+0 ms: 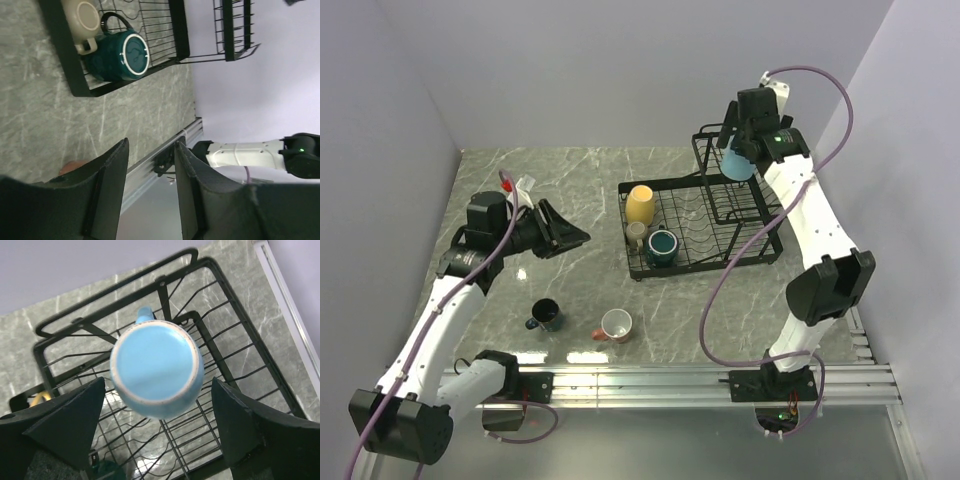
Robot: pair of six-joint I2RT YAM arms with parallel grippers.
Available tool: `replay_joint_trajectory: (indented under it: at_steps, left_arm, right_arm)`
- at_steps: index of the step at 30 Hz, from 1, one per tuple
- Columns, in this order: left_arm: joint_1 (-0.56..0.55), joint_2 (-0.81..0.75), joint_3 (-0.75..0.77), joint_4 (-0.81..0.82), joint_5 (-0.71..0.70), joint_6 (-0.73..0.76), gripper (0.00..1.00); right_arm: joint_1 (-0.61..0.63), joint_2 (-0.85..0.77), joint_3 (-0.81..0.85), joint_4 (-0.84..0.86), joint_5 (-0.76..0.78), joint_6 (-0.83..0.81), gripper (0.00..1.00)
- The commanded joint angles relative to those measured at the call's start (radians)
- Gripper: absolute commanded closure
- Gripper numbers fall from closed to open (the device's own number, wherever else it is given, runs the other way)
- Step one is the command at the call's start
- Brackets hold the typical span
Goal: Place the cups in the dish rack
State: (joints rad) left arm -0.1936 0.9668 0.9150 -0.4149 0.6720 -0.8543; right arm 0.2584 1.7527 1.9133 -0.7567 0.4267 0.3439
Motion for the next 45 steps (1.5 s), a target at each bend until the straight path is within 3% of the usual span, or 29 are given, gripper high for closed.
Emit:
replay_joint_trajectory:
  at_steps: [1, 12, 19, 27, 38, 45]
  left_arm:
    - [-0.015, 0.009, 0.068, -0.111, -0.072, 0.086, 0.53]
    - [-0.121, 0.052, 0.071, -0.308, -0.213, 0.199, 0.51]
    - [-0.380, 0.110, -0.016, -0.266, -0.345, 0.107, 0.53]
    - [-0.564, 0.239, -0.013, -0.271, -0.514, 0.101, 0.53]
    - [-0.604, 0.343, 0.004, -0.286, -0.632, 0.112, 0.54]
    - [-0.627, 0.375, -0.008, -0.282, -0.632, 0.126, 0.64]
  right_arm:
    - [0.007, -0.085, 0.081, 0.005, 0.000, -0.019, 0.07]
    - [0.008, -0.249, 0.046, -0.049, -0.052, 0.030, 0.04]
    - [0.068, -0.442, -0.144, -0.055, -0.131, 0.118, 0.02]
    - [0.116, -0.582, -0.313, -0.072, -0.138, 0.156, 0.01]
    - [0.114, -0.653, -0.356, -0.105, -0.111, 0.127, 0.00]
    - [0.114, -0.660, -0.352, -0.122, -0.105, 0.118, 0.00]
